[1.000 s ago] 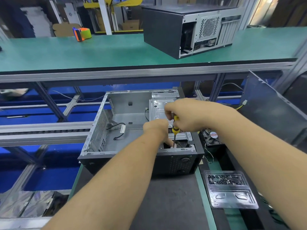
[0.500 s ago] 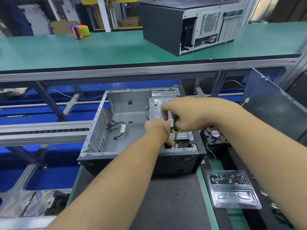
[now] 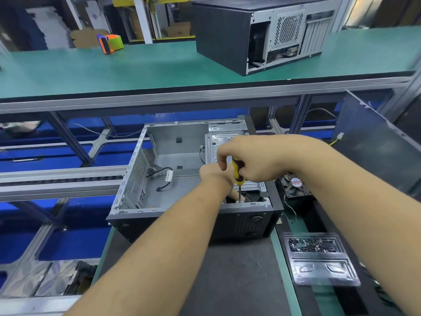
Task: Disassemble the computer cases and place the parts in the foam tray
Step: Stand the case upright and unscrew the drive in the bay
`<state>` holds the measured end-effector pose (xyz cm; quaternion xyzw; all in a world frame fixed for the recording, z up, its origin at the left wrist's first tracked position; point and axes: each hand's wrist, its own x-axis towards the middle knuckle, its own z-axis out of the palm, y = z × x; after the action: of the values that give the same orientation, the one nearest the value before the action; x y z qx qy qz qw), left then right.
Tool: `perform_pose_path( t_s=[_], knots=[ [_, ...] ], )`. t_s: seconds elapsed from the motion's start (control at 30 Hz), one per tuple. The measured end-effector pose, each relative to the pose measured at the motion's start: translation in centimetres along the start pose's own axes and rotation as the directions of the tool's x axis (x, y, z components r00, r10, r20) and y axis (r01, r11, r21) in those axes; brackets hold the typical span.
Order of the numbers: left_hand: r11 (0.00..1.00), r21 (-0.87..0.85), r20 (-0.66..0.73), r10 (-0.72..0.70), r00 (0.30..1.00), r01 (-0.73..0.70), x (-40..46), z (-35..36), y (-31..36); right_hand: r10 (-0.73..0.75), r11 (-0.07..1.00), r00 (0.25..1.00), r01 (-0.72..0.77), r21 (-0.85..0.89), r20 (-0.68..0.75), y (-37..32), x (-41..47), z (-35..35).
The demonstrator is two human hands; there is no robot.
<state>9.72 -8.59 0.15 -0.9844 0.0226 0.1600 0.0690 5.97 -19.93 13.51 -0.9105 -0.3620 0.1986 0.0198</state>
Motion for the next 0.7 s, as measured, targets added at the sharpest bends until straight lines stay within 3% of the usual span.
perform_pose_path(
  t_s=[0.17, 0.27, 0.4, 0.53, 0.7],
  knots=[
    [0.999, -0.023, 0.042, -0.031, 0.999, 0.032, 0.1, -0.1, 0.0, 0.177, 0.976, 0.977, -0.19, -0.104, -0.119, 0.0, 0.9, 0.6],
    [0.998, -0.023, 0.061, -0.049, 0.997, 0.05, 0.4, -0.2, 0.2, 0.137, 0.976, 0.972, -0.165, -0.141, -0.19, 0.4, 1.3, 0.9],
    [0.995, -0.078, 0.074, -0.059, 0.996, 0.065, 0.2, -0.3, 0.1, 0.035, 0.995, 0.962, -0.009, 0.098, -0.271, 1.4, 0.9, 1.6],
    [0.991, -0.122, 0.069, -0.051, 0.996, 0.059, 0.1, -0.2, 0.0, 0.085, 0.926, 0.91, 0.079, 0.37, -0.406, 2.4, 0.5, 3.2],
    [0.971, -0.237, 0.019, -0.002, 1.0, 0.006, 0.2, 0.4, -0.5, 0.133, 0.887, 0.821, 0.15, 0.436, -0.555, 3.1, 0.1, 5.9]
  ],
)
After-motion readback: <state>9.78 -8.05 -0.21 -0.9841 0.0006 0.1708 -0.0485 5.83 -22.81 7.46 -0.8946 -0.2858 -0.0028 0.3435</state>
